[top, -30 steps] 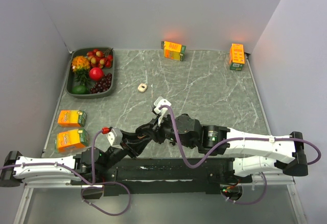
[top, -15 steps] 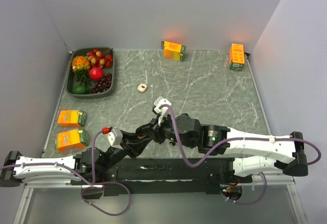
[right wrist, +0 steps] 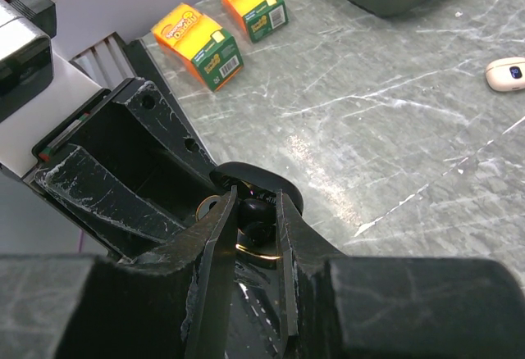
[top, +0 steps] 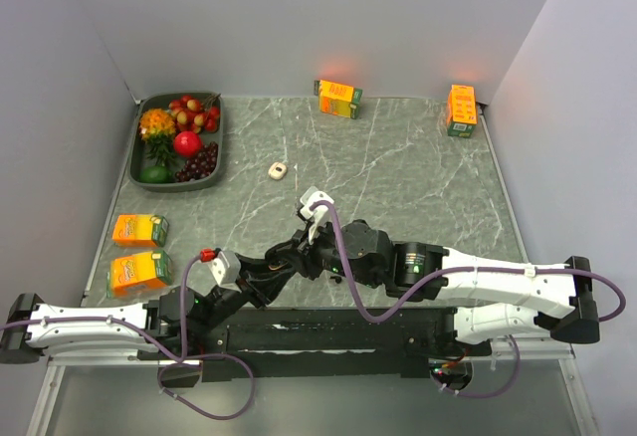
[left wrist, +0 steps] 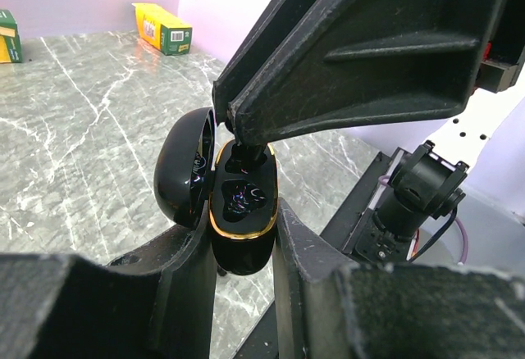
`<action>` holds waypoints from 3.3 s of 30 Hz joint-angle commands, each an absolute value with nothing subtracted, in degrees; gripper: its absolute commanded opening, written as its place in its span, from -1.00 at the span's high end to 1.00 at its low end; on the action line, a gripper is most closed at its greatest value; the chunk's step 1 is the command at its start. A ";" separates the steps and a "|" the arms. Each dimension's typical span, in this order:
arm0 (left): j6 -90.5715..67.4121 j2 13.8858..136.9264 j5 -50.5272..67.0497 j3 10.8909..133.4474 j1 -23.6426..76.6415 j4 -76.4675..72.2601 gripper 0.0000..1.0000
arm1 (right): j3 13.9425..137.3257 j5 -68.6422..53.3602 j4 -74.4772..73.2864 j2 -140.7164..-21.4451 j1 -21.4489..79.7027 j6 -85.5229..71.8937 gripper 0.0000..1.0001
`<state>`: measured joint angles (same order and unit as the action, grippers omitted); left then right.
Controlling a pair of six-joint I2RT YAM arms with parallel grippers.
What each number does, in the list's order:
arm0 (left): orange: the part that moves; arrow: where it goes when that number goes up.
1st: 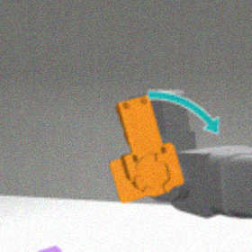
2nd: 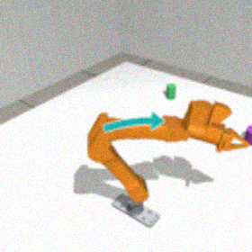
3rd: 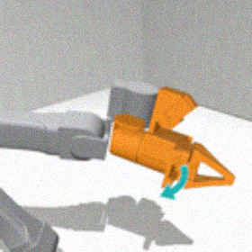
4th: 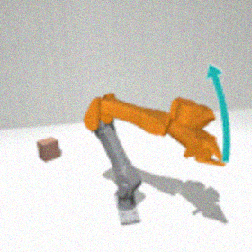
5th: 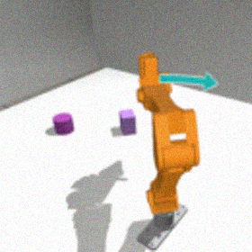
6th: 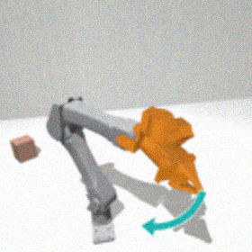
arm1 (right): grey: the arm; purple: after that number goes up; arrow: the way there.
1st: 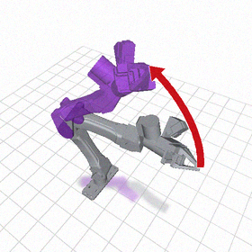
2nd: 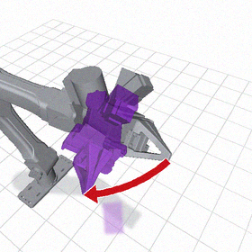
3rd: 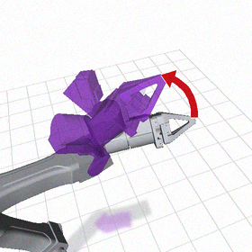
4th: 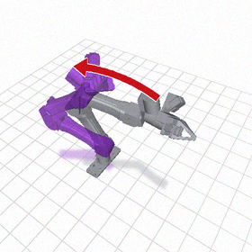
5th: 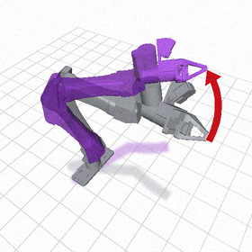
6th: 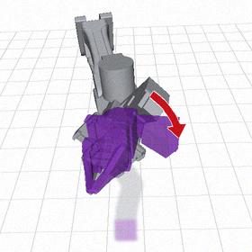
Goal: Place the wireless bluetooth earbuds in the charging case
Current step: Place the earbud in the charging case.
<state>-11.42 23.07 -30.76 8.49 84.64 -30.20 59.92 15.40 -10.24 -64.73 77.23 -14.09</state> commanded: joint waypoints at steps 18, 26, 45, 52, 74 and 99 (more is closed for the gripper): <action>-2.55 24.26 -29.71 7.29 84.90 -42.28 0.98 | 63.10 16.61 -13.89 -61.79 76.82 -13.45 1.00; -2.55 23.91 -29.27 7.38 84.90 -42.10 0.98 | 62.40 16.43 -12.31 -61.79 76.90 -13.45 1.00; -3.43 24.78 -29.27 7.30 84.90 -42.45 0.98 | 63.98 15.65 -8.88 -62.40 76.90 -13.53 1.00; -2.20 27.33 -31.72 7.21 84.90 -42.71 0.98 | 64.95 14.59 -8.70 -61.00 76.90 -14.41 1.00; 7.56 30.24 -28.92 5.19 84.90 -50.01 0.99 | 60.21 13.98 -7.74 -60.20 76.90 -14.33 1.00; 7.38 29.00 -31.46 4.75 84.90 -49.13 0.99 | 60.12 14.76 -7.38 -58.71 76.73 -13.80 1.00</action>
